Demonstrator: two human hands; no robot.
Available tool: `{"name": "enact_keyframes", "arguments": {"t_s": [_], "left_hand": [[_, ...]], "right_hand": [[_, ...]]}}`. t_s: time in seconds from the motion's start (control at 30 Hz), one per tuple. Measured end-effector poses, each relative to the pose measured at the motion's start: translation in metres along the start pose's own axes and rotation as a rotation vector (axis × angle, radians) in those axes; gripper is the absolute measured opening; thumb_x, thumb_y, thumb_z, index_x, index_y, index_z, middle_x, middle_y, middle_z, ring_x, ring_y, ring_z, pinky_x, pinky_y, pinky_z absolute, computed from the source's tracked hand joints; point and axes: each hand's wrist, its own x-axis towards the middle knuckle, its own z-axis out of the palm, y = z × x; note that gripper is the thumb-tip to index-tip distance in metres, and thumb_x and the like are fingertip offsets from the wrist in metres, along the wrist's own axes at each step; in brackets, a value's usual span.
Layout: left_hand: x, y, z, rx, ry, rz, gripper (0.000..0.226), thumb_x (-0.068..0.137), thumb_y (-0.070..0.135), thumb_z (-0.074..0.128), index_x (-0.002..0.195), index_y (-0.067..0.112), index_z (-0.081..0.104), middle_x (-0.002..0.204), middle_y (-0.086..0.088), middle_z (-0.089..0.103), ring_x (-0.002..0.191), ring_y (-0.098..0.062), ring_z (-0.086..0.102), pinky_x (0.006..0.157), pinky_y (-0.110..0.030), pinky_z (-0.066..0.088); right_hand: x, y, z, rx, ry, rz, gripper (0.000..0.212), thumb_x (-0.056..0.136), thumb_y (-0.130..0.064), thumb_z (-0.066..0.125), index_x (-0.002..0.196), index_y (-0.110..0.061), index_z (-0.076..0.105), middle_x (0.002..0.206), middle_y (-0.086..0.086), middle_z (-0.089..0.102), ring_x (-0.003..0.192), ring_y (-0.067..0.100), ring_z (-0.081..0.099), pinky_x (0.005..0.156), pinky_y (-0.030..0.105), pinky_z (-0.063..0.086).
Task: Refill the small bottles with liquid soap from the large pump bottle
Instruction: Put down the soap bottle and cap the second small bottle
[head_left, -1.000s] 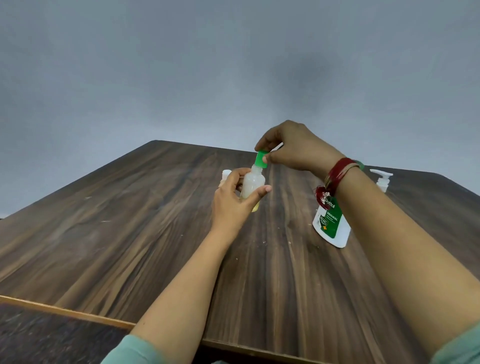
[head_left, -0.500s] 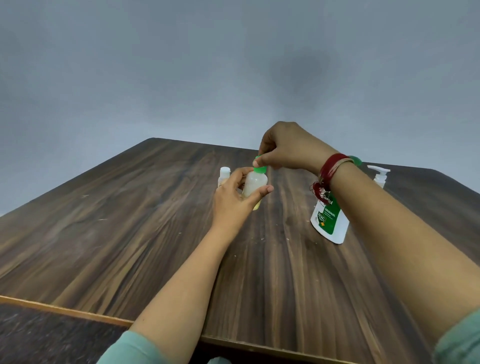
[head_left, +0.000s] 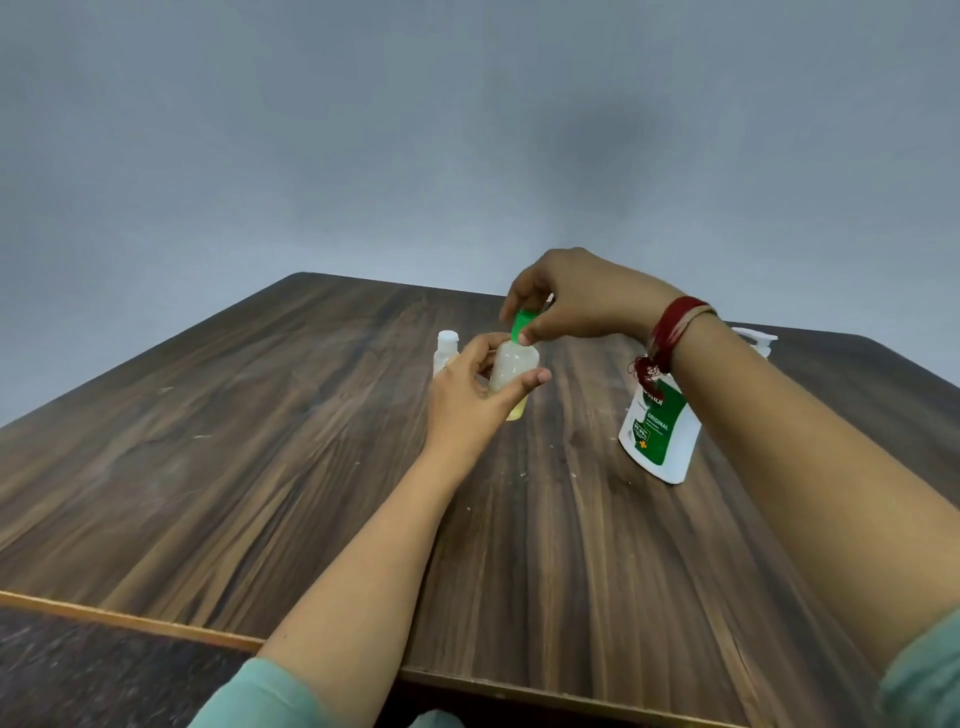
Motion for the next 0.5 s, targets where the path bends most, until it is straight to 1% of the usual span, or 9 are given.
{"name": "enact_keyframes", "arguments": {"t_s": [0.07, 0.13, 0.2, 0.23, 0.27, 0.33, 0.37, 0.43, 0.5], "left_hand": [[0.0, 0.0, 0.001, -0.004, -0.006, -0.007, 0.039, 0.071, 0.046, 0.079, 0.102, 0.036, 0.058, 0.09, 0.027, 0.057, 0.09, 0.011, 0.055, 0.077, -0.014, 0.047], [0.0, 0.0, 0.001, -0.006, -0.01, -0.003, 0.044, 0.072, 0.045, 0.079, 0.108, 0.028, 0.06, 0.093, 0.026, 0.056, 0.09, 0.009, 0.055, 0.077, -0.013, 0.046], [0.0, 0.0, 0.001, -0.011, -0.012, 0.004, 0.046, 0.072, 0.044, 0.079, 0.11, 0.025, 0.061, 0.094, 0.025, 0.057, 0.091, 0.009, 0.055, 0.076, -0.012, 0.045], [0.0, 0.0, 0.001, -0.017, -0.01, 0.003, 0.045, 0.073, 0.044, 0.079, 0.11, 0.025, 0.061, 0.093, 0.026, 0.057, 0.091, 0.01, 0.055, 0.075, -0.009, 0.044], [0.0, 0.0, 0.0, -0.022, -0.009, 0.001, 0.044, 0.073, 0.043, 0.079, 0.109, 0.026, 0.061, 0.093, 0.027, 0.056, 0.091, 0.012, 0.055, 0.073, -0.007, 0.043], [0.0, 0.001, -0.001, -0.025, -0.014, 0.006, 0.042, 0.073, 0.044, 0.078, 0.108, 0.029, 0.06, 0.093, 0.027, 0.057, 0.092, 0.012, 0.055, 0.072, -0.005, 0.043], [0.0, 0.0, -0.001, -0.023, -0.018, 0.011, 0.042, 0.073, 0.045, 0.078, 0.107, 0.029, 0.06, 0.094, 0.026, 0.057, 0.093, 0.011, 0.055, 0.072, -0.004, 0.042], [0.0, 0.0, 0.0, -0.023, -0.017, 0.012, 0.043, 0.073, 0.045, 0.078, 0.108, 0.027, 0.062, 0.096, 0.024, 0.058, 0.093, 0.011, 0.056, 0.071, -0.003, 0.042], [0.0, 0.0, 0.0, -0.02, -0.018, 0.004, 0.044, 0.072, 0.045, 0.079, 0.108, 0.026, 0.062, 0.095, 0.023, 0.059, 0.092, 0.011, 0.056, 0.07, -0.002, 0.041]], "right_hand": [[0.001, -0.002, 0.002, 0.0, 0.016, 0.054, 0.02, 0.085, -0.026, 0.074, 0.096, -0.01, 0.071, 0.09, 0.006, 0.072, 0.079, 0.019, 0.068, 0.072, 0.027, 0.054], [0.0, -0.005, 0.005, -0.045, 0.04, 0.115, 0.04, 0.086, -0.045, 0.068, 0.078, -0.006, 0.067, 0.07, 0.009, 0.071, 0.065, 0.022, 0.07, 0.071, 0.033, 0.057], [-0.001, -0.004, 0.007, -0.166, 0.158, 0.144, 0.062, 0.084, -0.066, 0.057, 0.063, -0.008, 0.057, 0.058, 0.006, 0.064, 0.055, 0.021, 0.062, 0.071, 0.037, 0.055], [-0.002, -0.002, 0.007, -0.179, 0.209, 0.143, 0.066, 0.083, -0.071, 0.053, 0.066, -0.007, 0.057, 0.062, 0.004, 0.062, 0.056, 0.019, 0.058, 0.072, 0.038, 0.053], [-0.002, 0.0, 0.006, -0.123, 0.222, 0.136, 0.064, 0.081, -0.071, 0.055, 0.079, -0.008, 0.062, 0.073, 0.003, 0.063, 0.06, 0.016, 0.056, 0.072, 0.038, 0.053], [-0.005, 0.002, 0.0, 0.085, 0.101, 0.09, 0.051, 0.08, -0.052, 0.071, 0.116, -0.016, 0.062, 0.105, 0.001, 0.062, 0.074, 0.011, 0.059, 0.066, 0.027, 0.056], [-0.006, 0.003, -0.003, 0.158, 0.016, 0.054, 0.048, 0.08, -0.037, 0.077, 0.122, -0.02, 0.06, 0.112, 0.0, 0.06, 0.078, 0.007, 0.059, 0.061, 0.019, 0.054], [-0.006, 0.007, -0.007, 0.211, -0.072, 0.0, 0.037, 0.081, -0.011, 0.076, 0.116, -0.021, 0.064, 0.111, 0.001, 0.06, 0.075, 0.003, 0.059, 0.056, 0.011, 0.049], [-0.004, 0.009, -0.006, 0.195, -0.024, 0.013, 0.025, 0.084, -0.007, 0.072, 0.106, -0.018, 0.068, 0.104, 0.006, 0.065, 0.07, 0.009, 0.062, 0.06, 0.016, 0.051]]}}
